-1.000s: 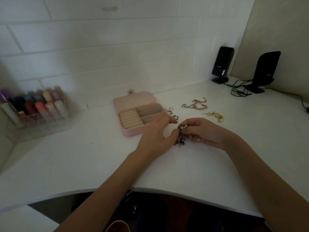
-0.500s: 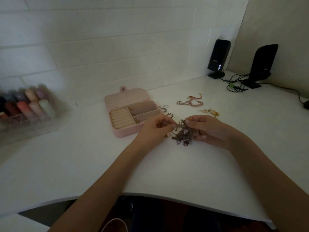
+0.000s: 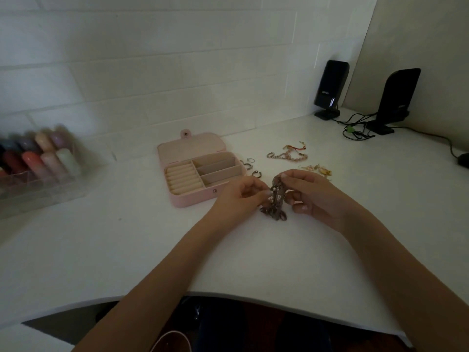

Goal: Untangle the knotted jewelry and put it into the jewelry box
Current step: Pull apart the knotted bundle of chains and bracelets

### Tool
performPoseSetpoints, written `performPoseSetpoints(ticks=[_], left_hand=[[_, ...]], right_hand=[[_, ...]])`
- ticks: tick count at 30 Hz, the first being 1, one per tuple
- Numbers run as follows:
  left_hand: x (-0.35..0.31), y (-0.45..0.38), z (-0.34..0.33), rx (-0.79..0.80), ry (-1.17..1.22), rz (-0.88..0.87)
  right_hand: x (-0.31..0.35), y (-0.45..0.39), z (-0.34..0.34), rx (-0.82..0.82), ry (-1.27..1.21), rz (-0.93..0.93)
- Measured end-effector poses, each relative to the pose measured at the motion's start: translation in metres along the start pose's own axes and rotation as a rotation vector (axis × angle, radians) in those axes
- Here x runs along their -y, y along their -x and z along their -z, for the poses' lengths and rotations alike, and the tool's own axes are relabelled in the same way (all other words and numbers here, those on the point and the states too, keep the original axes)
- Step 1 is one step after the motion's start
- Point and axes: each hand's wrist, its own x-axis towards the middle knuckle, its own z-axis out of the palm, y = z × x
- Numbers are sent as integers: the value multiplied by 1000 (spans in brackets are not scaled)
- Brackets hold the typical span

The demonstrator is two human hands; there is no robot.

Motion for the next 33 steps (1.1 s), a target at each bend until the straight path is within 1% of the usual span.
performPoseSetpoints(ticks=[4, 7, 8, 10, 15, 18, 20, 23, 27, 29, 30, 33], left_hand=[[-7, -1, -1, -33, -3, 68], [-11, -1, -3, -12, 194, 122], [-11, -1, -4, 9, 221, 120], [-7, 0, -4, 25, 178, 99], [-5, 0, -1, -24, 77, 60], [-5, 4, -3, -3, -84, 7], [-5, 6, -3, -14, -122, -1], [-4, 2, 0, -88, -82, 44], [-9, -1, -1, -131, 198, 114], [-10, -1, -1, -148, 263, 111], [-9, -1, -1, -165, 251, 100], [-4, -1, 1, -222, 102, 62]], right_hand=[[2, 0, -2, -11, -14, -8], [2, 1, -3, -3, -25, -18], [2, 0, -4, 6, -31, -18], [2, 0, -5, 14, -47, -17], [1, -2, -3, -5, -50, -11], [1, -2, -2, -64, -31, 0], [2, -1, 0, -101, -6, 3], [3, -1, 4, -125, 47, -2], [8, 2, 9, -194, 157, 12], [9, 3, 10, -256, 209, 35], [9, 3, 11, -291, 228, 45], [7, 2, 13, -422, 338, 65]])
